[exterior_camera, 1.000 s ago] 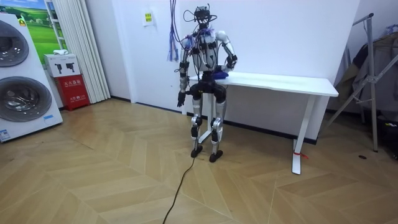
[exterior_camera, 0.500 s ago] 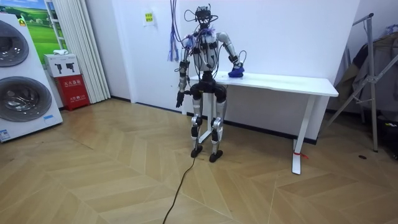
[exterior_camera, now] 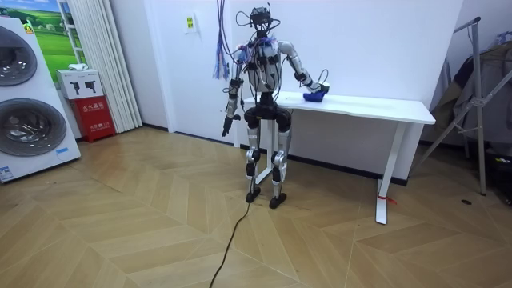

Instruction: Wipe table

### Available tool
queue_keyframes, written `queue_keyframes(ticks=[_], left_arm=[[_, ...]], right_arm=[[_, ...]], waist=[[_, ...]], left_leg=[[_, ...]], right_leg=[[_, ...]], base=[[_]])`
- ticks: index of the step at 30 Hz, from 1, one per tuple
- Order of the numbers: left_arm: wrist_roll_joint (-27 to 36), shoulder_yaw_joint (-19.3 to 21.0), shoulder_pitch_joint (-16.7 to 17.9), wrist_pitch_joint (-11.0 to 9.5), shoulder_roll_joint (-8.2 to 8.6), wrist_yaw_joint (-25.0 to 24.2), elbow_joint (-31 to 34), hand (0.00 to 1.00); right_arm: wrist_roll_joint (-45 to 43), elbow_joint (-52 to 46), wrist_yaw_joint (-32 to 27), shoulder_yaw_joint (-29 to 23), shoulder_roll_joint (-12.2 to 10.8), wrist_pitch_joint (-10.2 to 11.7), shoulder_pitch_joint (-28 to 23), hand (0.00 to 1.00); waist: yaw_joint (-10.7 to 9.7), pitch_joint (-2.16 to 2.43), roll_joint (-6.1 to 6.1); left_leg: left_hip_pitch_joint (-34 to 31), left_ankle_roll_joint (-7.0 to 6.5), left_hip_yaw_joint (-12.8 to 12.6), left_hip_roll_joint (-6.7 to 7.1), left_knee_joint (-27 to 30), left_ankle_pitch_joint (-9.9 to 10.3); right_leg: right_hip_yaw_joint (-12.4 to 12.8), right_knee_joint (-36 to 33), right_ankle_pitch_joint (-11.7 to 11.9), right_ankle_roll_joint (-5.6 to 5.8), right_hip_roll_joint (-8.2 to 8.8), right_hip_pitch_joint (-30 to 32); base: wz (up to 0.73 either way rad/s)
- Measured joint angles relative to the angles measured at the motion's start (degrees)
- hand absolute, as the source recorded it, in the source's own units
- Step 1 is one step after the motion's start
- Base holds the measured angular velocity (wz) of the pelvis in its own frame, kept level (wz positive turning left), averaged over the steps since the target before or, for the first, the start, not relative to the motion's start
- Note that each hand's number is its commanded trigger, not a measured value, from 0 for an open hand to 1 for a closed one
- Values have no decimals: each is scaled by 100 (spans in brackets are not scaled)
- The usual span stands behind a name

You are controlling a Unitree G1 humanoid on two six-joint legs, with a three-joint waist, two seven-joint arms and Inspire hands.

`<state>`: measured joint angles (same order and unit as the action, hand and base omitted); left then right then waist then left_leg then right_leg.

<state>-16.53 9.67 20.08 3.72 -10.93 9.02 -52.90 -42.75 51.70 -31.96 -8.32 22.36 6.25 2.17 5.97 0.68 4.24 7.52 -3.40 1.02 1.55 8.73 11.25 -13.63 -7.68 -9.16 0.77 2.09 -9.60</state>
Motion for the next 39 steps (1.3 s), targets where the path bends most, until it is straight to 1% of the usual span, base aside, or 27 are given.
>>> queue_keyframes(ticks=[3, 4, 7, 8, 10, 11, 12, 13, 14, 16, 17, 18, 19, 20, 21, 22, 23, 25, 26, 27, 28, 30, 32, 34, 36, 37, 39], left_arm=[[15, -1, -2, 0, 21, 39, 0, 0], [15, -2, -5, 0, 22, 38, 2, 0], [12, -4, -83, 0, 31, 43, 4, 0], [14, -37, -123, 5, 32, 51, 3, 0], [64, -198, -255, 8, 29, 68, 11, 0], [129, -265, -301, 9, 28, 91, 11, 0], [159, -404, -385, 9, 40, 149, 7, 0], [261, -519, -492, 9, 75, 201, -4, 0], [297, -576, -547, 7, 86, 219, -5, 0], [349, -769, -702, 7, 150, 295, -17, 0], [354, -807, -756, 6, 170, 303, -6, 0], [359, -865, -800, 3, 219, 325, -7, 0], [362, -909, -837, 1, 242, 328, -8, 0], [397, -995, -892, 1, 277, 333, -7, 0], [475, -1031, -924, 3, 302, 333, -8, 0], [479, -1042, -925, 3, 304, 333, -7, 0], [472, -1031, -905, 4, 303, 334, -5, 0], [436, -976, -695, 40, 281, 379, -4, 0], [415, -976, -633, 72, 264, 389, -4, 0], [344, -966, -518, 122, 241, 390, -4, 0], [350, -934, -465, 123, 251, 391, -8, 0], [351, -922, -470, 122, 260, 386, -11, 0], [350, -863, -489, 120, 260, 388, -5, 0], [348, -802, -491, 111, 259, 394, 78, 0], [345, -738, -433, 105, 238, 423, 107, 0], [344, -719, -425, 105, 234, 433, 106, 0], [262, -492, -300, 122, 226, 488, 105, 0]], right_arm=[[7, 135, -147, -195, 2, -4, -151, 100], [7, 129, -200, -200, 2, -4, -217, 100], [3, 13, -242, -203, -13, -37, -343, 100], [0, -147, -198, -161, -48, -147, -348, 100], [-5, -525, -85, 21, -138, -455, -350, 100], [-10, -670, -30, 78, -172, -541, -342, 100], [-46, -1058, 54, 291, -239, -703, -334, 100], [-135, -1406, 132, 614, -300, -803, -313, 100], [-261, -1556, 178, 790, -360, -867, -273, 100], [-761, -2080, 504, 1628, -698, -1118, -16, 100], [-926, -2165, 590, 1851, -776, -1129, 89, 100], [-1164, -2208, 764, 2281, -926, -1125, 368, 100], [-1191, -2254, 860, 2465, -985, -1136, 492, 100], [-1211, -2347, 1022, 2736, -1110, -1150, 683, 100], [-1224, -2375, 1155, 2928, -1208, -1131, 851, 100], [-1228, -2375, 1221, 2980, -1250, -1123, 920, 100], [-1262, -2363, 1329, 2986, -1330, -1125, 1006, 100], [-1276, -2370, 1359, 2938, -1335, -1109, 1028, 100], [-1275, -2365, 1342, 2940, -1324, -1070, 1020, 100], [-1254, -2343, 1311, 2944, -1311, -954, 966, 100], [-1192, -2307, 1223, 2940, -1305, -873, 924, 100], [-1125, -2225, 1113, 2894, -1295, -781, 866, 100], [-1085, -2066, 958, 2817, -1288, -667, 801, 100], [-997, -1984, 851, 2628, -1286, -550, 665, 100], [-958, -1823, 486, 2366, -1283, -343, 415, 100], [-949, -1800, 386, 2275, -1283, -292, 327, 100], [-843, -1679, -55, 1867, -1279, -77, -56, 100]], waist=[[-94, -3, 43], [-119, 4, 52], [-146, 3, 62], [-129, 5, 49], [-105, 1, 24], [-92, 1, 20], [-17, -15, -10], [90, -35, -36], [108, -50, -40], [347, -58, -48], [410, -63, -54], [470, -81, -64], [526, -95, -77], [588, -112, -95], [657, -131, -124], [691, -139, -136], [733, -141, -138], [760, -142, -148], [755, -139, -144], [724, -142, -149], [710, -133, -131], [680, -135, -133], [640, -119, -128], [553, -107, -134], [506, -95, -152], [479, -86, -154], [313, -78, -153]], left_leg=[[-7, -6, -4, 32, 97, 18], [-4, -5, -21, 36, 114, 20], [0, -4, -47, 34, 135, 18], [10, -4, -67, 28, 136, 17], [18, -3, -88, 20, 123, 17], [8, 3, -103, 15, 112, 13], [9, 18, -212, -13, 63, 3], [0, 28, -315, -49, 33, 1], [-6, 37, -339, -60, 22, -4], [3, 84, -536, -97, -49, -27], [-1, 94, -569, -112, -69, -32], [-26, 116, -562, -119, -106, -48], [-29, 119, -557, -123, -104, -49], [-45, 121, -541, -127, -107, -50], [-64, 121, -475, -128, -109, -50], [-79, 121, -426, -123, -108, -50], [-105, 121, -337, -119, -108, -50], [-132, 118, -233, -116, -105, -51], [-131, 117, -233, -116, -102, -51], [-118, 117, -227, -115, -95, -51], [-115, 117, -224, -112, -95, -51], [-114, 117, -226, -94, -95, -51], [-111, 105, -233, -80, -91, -44], [-111, 69, -224, -78, -91, -22], [-84, 55, -223, -61, -92, -14], [-76, 49, -216, -54, -90, -11], [1, 23, -191, -31, -94, -4]], right_leg=[[79, 0, -35, -13, 17, -39], [104, -3, -46, -18, 22, -40], [87, -12, -45, -18, 22, -39], [99, -25, -43, -20, 17, -39], [168, -32, -33, -28, -2, -18], [203, -44, -32, -30, -11, 16], [275, -87, -21, -48, -26, 83], [345, -106, -2, -78, -54, 142], [371, -112, 5, -88, -67, 164], [502, -138, 35, -138, -136, 300], [502, -136, 43, -151, -149, 332], [479, -132, 53, -167, -158, 376], [474, -128, 56, -172, -164, 391], [461, -101, 57, -175, -170, 413], [398, -91, 57, -175, -170, 412], [372, -87, 57, -174, -169, 415], [266, -82, 57, -174, -158, 416], [205, -79, 52, -167, -140, 405], [198, -74, 52, -167, -138, 399], [188, -33, 53, -167, -125, 359], [190, 12, 49, -162, -116, 327], [196, 12, 43, -152, -105, 286], [158, 12, 12, -102, -45, 264], [60, 6, 1, -83, -23, 253], [13, 4, -1, -81, -35, 181], [15, 6, -2, -79, -33, 149], [14, 10, -16, -55, -14, 81]], base=[[-1], [-9], [-6], [-11], [-13], [-23], [-47], [-47], [-45], [-40], [-26], [-7], [4], [17], [24], [40], [43], [28], [0], [0], [0], [5], [20], [24], [7], [10], [9]])
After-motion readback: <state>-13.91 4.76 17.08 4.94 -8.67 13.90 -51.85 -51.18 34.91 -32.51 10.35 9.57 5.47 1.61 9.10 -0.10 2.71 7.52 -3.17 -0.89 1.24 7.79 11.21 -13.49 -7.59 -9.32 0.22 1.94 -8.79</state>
